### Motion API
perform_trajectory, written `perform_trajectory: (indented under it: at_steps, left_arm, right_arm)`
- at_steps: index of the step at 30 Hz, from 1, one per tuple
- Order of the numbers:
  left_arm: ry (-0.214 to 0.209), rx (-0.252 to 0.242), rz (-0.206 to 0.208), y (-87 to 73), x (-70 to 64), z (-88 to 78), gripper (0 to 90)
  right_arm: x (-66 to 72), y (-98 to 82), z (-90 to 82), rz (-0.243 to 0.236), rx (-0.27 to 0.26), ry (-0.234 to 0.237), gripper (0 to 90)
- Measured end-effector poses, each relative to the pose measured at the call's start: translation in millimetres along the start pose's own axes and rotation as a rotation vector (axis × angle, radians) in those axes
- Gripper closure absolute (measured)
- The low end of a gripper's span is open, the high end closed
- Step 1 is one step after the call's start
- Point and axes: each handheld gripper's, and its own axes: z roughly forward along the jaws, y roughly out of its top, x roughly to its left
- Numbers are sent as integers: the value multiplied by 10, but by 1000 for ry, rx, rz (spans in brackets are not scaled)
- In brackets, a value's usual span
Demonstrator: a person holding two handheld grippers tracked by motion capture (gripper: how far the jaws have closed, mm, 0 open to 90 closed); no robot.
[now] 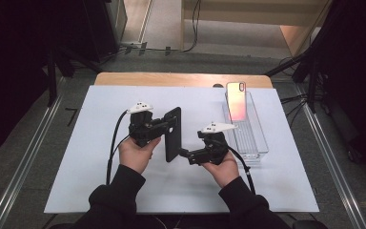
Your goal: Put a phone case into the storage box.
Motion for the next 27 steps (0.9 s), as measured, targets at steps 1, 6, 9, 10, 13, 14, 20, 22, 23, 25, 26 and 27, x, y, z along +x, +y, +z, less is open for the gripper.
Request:
perform_trajectory:
  at_steps: [1, 6, 9, 10, 13, 14, 20, 22, 23, 25, 26, 27]
  left_arm:
    - [-4, -6, 3, -4, -5, -7, 781]
    - [-16, -37, 56, -30, -61, -43, 781]
    - [-35, -48, 64, -41, -77, -50, 781]
    - [-46, -52, 64, -48, -84, -53, 781]
    - [-57, -50, 64, -56, -96, -48, 781]
    - [-58, -50, 57, -57, -100, -45, 781]
    - [-80, -45, 38, -64, -131, -37, 781]
    - [-83, -47, 37, -66, -146, -31, 781]
    - [-87, -42, 37, -67, -153, -25, 781]
    - [-90, -40, 32, -73, -164, -17, 781]
    - [-89, -38, 32, -75, -168, -16, 781]
    - [-89, -38, 31, -78, -173, -16, 781]
  right_arm:
    - [-19, 6, -15, 10, -4, 4, 0]
    - [-54, 53, -64, -5, 1, 50, 0]
    - [-63, 84, -92, -17, 10, 75, 0]
    - [-63, 94, -104, -24, 9, 83, 0]
    - [-49, 128, -151, -29, 25, 105, 0]
    - [-42, 141, -170, -36, 25, 105, 0]
    - [-18, 180, -233, -49, 2, 97, 0]
    - [-20, 188, -241, -47, -6, 95, 0]
    - [-17, 191, -244, -43, -10, 93, 0]
    - [-15, 195, -250, -34, -20, 99, 0]
    - [-9, 199, -252, -34, -24, 96, 0]
    - [-3, 201, -252, -33, -26, 91, 0]
